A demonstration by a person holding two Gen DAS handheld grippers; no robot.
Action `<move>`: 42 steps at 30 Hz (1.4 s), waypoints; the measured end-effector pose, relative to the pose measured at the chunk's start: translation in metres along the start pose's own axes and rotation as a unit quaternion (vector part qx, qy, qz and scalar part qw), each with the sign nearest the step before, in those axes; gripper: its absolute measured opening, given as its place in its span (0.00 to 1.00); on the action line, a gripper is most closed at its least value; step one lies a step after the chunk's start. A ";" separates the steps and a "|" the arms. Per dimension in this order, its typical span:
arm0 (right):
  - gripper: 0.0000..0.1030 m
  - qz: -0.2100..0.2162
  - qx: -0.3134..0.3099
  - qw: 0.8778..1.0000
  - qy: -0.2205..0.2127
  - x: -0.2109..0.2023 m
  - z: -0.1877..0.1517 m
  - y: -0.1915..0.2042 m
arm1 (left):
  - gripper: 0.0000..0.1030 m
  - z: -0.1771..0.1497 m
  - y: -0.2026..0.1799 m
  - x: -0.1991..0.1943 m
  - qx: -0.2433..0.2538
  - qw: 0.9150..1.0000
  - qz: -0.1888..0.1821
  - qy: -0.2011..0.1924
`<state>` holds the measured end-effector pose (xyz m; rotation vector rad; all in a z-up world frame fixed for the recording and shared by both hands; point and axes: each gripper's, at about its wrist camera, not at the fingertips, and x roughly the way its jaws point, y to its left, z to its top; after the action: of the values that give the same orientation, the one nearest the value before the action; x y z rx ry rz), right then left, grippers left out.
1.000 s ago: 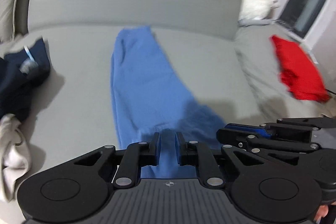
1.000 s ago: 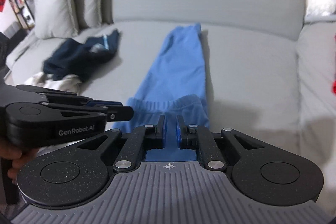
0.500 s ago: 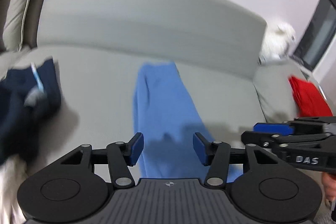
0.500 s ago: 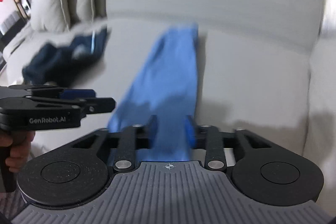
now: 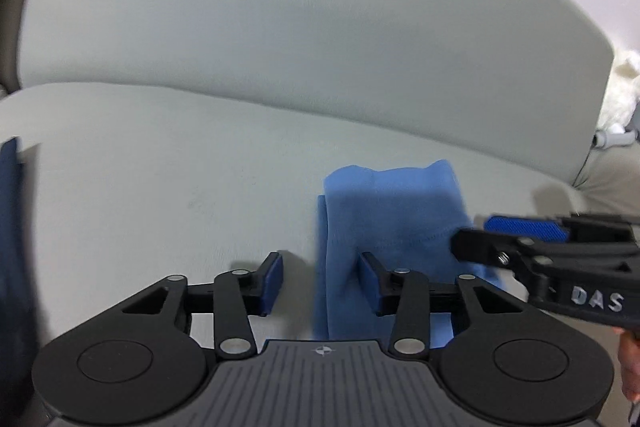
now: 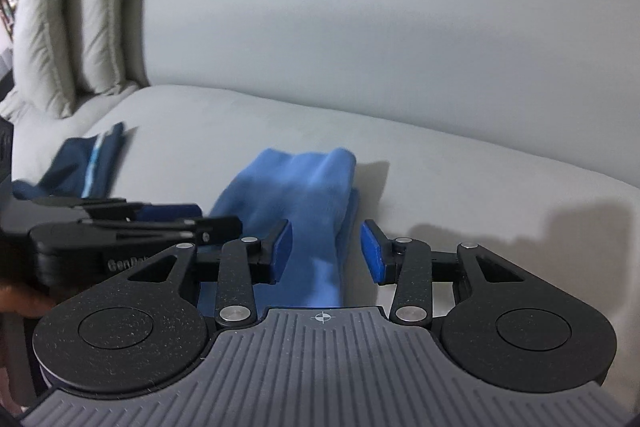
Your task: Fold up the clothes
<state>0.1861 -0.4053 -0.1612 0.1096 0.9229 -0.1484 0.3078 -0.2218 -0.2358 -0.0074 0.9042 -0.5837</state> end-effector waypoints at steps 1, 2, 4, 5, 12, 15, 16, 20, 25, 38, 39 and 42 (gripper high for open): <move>0.43 -0.002 -0.005 1.000 0.005 0.010 0.002 -0.001 | 0.41 0.003 -0.001 0.004 0.015 1.000 -0.005 0.002; 0.43 -0.004 -0.011 1.000 0.010 0.020 0.004 -0.003 | 0.38 0.004 -0.002 0.004 0.020 1.000 -0.005 0.003; 0.45 0.002 -0.008 1.000 0.020 0.032 0.007 -0.007 | 0.38 0.006 -0.004 0.006 0.030 0.999 -0.012 0.011; 0.45 0.006 -0.005 1.000 0.026 0.038 0.009 -0.010 | 0.36 0.008 -0.005 0.007 0.035 0.999 -0.016 0.014; 0.11 0.013 -0.045 0.998 0.036 0.026 0.021 0.001 | 0.11 0.004 -0.027 -0.029 0.075 0.996 -0.019 -0.037; 0.11 -0.004 -0.114 0.993 -0.010 -0.013 0.017 0.021 | 0.11 -0.001 -0.042 -0.066 0.100 0.991 -0.015 -0.089; 0.11 -0.010 -0.137 0.990 -0.026 -0.026 0.015 0.027 | 0.11 -0.002 -0.050 -0.086 0.112 0.987 -0.011 -0.112; 0.11 -0.021 -0.175 0.981 -0.085 -0.090 0.007 0.045 | 0.11 -0.018 -0.086 -0.159 0.178 0.968 0.005 -0.178; 0.11 -0.022 -0.184 0.971 -0.153 -0.188 -0.025 0.067 | 0.11 -0.065 -0.121 -0.255 0.215 0.948 0.002 -0.236; 0.11 -0.012 -0.214 0.951 -0.221 -0.351 -0.173 0.119 | 0.11 -0.216 -0.184 -0.388 0.226 0.939 -0.001 -0.258; 0.11 -0.013 -0.220 0.951 -0.217 -0.357 -0.185 0.121 | 0.11 -0.228 -0.183 -0.381 0.231 0.942 -0.001 -0.245; 0.12 -0.007 -0.224 0.957 -0.186 -0.365 -0.223 0.122 | 0.26 -0.264 -0.184 -0.358 0.241 0.957 -0.012 -0.161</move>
<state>-0.1845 -0.2211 0.0014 -0.3381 0.5621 0.0311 -0.1446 -0.1437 -0.0929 0.3199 0.4296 -0.7877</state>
